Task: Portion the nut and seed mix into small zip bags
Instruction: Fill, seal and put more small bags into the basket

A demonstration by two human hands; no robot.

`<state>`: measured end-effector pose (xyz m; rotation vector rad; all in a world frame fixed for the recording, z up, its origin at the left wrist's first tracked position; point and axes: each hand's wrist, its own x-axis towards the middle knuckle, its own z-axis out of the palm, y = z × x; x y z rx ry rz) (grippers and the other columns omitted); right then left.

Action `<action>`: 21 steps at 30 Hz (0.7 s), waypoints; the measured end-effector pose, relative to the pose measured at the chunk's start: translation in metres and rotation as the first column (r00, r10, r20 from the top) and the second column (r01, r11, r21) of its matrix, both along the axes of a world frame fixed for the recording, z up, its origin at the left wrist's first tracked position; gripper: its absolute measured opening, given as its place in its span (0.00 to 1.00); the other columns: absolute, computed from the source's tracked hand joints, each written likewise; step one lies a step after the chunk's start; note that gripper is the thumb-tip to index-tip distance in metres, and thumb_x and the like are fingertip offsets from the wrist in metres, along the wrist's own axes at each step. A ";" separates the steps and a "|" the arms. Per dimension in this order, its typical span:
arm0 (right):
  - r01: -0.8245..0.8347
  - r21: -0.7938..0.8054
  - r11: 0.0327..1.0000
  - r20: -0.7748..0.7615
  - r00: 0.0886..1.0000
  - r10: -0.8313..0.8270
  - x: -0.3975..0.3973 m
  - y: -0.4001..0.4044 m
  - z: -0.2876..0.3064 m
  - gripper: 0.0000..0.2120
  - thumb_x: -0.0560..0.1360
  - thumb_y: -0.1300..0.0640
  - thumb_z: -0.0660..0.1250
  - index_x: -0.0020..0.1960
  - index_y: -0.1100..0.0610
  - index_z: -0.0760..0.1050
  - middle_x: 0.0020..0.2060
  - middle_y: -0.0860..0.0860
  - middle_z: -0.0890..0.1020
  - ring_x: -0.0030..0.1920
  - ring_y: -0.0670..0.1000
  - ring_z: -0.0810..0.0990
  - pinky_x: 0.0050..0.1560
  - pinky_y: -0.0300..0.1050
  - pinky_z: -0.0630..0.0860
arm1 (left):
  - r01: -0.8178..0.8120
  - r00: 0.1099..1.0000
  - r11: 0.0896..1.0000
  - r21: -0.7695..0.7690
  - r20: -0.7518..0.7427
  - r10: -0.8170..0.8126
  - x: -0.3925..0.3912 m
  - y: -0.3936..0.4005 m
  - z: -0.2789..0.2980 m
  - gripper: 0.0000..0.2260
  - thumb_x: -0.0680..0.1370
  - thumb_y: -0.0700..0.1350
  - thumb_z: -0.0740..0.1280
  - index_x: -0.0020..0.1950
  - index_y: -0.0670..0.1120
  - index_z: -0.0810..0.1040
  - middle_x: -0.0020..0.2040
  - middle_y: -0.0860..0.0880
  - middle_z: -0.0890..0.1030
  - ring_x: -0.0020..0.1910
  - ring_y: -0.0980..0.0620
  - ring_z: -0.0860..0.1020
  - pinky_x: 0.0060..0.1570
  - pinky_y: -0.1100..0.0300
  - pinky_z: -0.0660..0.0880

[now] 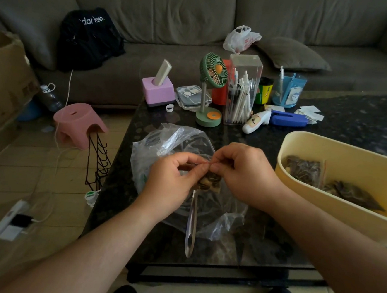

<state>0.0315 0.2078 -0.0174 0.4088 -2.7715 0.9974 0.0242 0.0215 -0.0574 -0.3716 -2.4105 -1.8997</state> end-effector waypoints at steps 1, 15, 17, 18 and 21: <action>0.013 -0.002 1.000 0.000 1.000 -0.013 0.000 0.000 0.002 0.02 0.77 0.57 0.75 0.49 0.52 0.84 0.43 0.42 0.79 0.43 0.41 0.78 0.45 0.32 0.74 | -0.015 1.000 0.999 0.034 0.020 0.015 -0.001 0.000 0.001 0.05 0.80 0.42 0.75 0.51 0.52 0.87 0.48 0.53 0.89 0.50 0.55 0.87 0.53 0.58 0.83; 0.087 -0.216 0.973 0.096 0.993 -0.068 0.000 0.005 0.010 0.06 0.79 0.56 0.73 0.44 0.47 0.81 0.32 0.44 0.81 0.32 0.39 0.76 0.34 0.30 0.71 | 0.115 0.943 0.941 0.318 0.264 -0.204 0.005 0.014 0.010 0.12 0.81 0.47 0.69 0.64 0.51 0.82 0.55 0.46 0.87 0.55 0.47 0.86 0.56 0.52 0.84; 0.085 -0.269 0.960 0.090 0.994 -0.062 0.002 0.010 0.016 0.09 0.79 0.57 0.72 0.43 0.46 0.79 0.31 0.41 0.80 0.32 0.39 0.76 0.34 0.31 0.73 | 0.180 0.932 0.934 0.308 0.250 -0.262 0.007 0.019 0.010 0.13 0.77 0.51 0.70 0.60 0.52 0.84 0.51 0.45 0.87 0.51 0.47 0.85 0.52 0.55 0.84; 0.082 -0.267 0.960 0.083 0.995 -0.062 0.004 0.012 0.021 0.09 0.79 0.57 0.72 0.43 0.46 0.79 0.32 0.42 0.80 0.32 0.40 0.76 0.35 0.32 0.74 | 0.194 0.938 0.936 0.294 0.224 -0.264 0.007 0.021 0.011 0.12 0.76 0.52 0.70 0.58 0.51 0.84 0.48 0.44 0.86 0.47 0.47 0.84 0.49 0.57 0.83; 0.084 -0.216 0.973 0.053 0.996 -0.074 0.011 0.032 0.039 0.05 0.80 0.56 0.72 0.47 0.46 0.80 0.36 0.46 0.81 0.36 0.43 0.79 0.36 0.35 0.76 | 0.226 0.950 0.945 0.237 0.160 -0.268 0.003 0.033 0.025 0.14 0.76 0.54 0.70 0.59 0.50 0.83 0.46 0.47 0.86 0.44 0.48 0.83 0.45 0.56 0.82</action>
